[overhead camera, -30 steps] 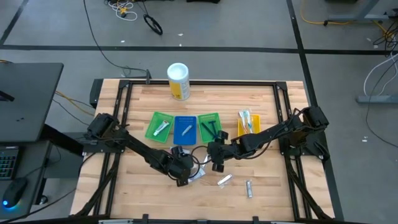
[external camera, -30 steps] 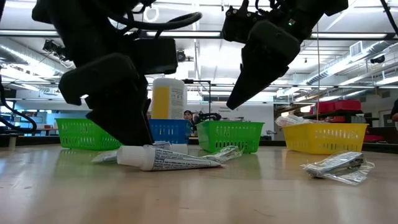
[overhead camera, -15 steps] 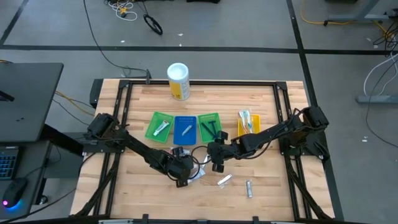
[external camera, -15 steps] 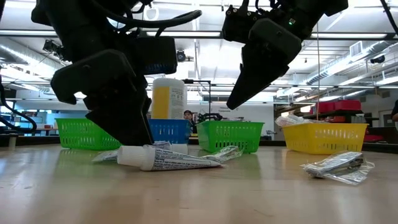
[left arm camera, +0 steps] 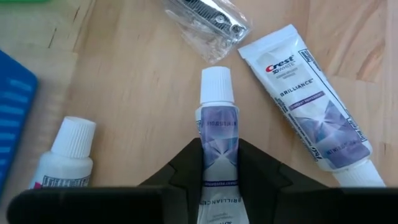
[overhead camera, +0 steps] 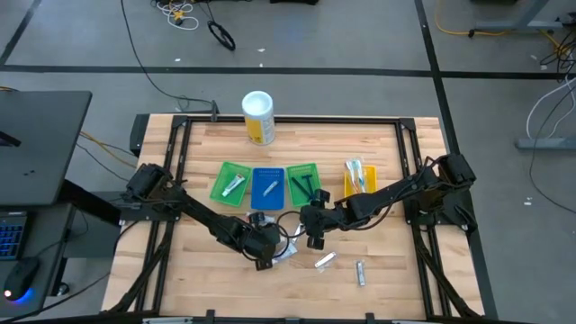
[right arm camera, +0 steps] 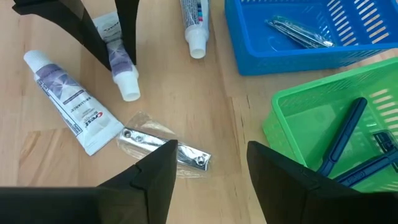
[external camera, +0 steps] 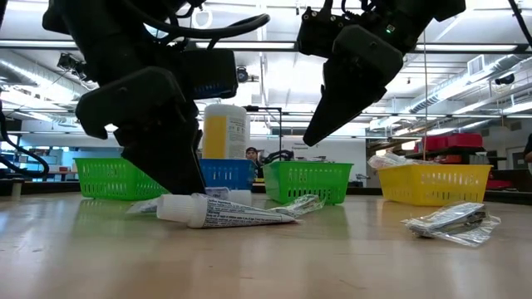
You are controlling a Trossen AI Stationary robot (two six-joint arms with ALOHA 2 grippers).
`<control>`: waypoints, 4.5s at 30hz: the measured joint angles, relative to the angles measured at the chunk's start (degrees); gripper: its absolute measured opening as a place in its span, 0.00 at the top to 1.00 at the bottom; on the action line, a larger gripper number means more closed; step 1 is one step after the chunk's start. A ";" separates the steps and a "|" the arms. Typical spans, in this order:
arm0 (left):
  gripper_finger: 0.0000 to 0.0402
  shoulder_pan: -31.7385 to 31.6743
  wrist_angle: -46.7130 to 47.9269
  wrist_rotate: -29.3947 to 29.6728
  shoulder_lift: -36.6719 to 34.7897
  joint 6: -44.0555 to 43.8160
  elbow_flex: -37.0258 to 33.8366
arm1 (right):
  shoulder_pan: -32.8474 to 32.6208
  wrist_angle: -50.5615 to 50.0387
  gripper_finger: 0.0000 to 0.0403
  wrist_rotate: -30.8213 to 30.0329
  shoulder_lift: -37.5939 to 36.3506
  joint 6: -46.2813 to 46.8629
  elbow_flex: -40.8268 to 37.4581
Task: Pick & Place Travel size toiletries
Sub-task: Put the purple and white toothpaste into the left green bin, then put the silver nail cutter into the blue bin
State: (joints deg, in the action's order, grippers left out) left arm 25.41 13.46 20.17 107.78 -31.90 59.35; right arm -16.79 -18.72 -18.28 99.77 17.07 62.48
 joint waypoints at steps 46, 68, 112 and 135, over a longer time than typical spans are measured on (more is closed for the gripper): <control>0.76 -29.64 13.66 0.45 -27.22 -6.44 -20.77 | 0.00 2.69 0.49 0.50 -0.01 -1.06 0.00; 0.53 -32.58 17.13 -1.72 -28.60 -3.21 -18.46 | 0.03 2.73 0.49 0.55 -0.02 -1.51 0.00; 0.55 -22.84 25.29 10.88 -52.32 2.18 -12.63 | 8.77 8.97 0.49 29.02 10.22 -33.19 0.02; 0.55 -22.84 25.31 10.40 -52.32 2.14 -12.63 | 8.47 9.79 0.83 29.90 12.12 -34.20 0.04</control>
State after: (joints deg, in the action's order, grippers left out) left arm 2.57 38.76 30.57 55.46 -29.75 46.72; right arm -8.32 -8.93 11.62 111.88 -17.13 62.52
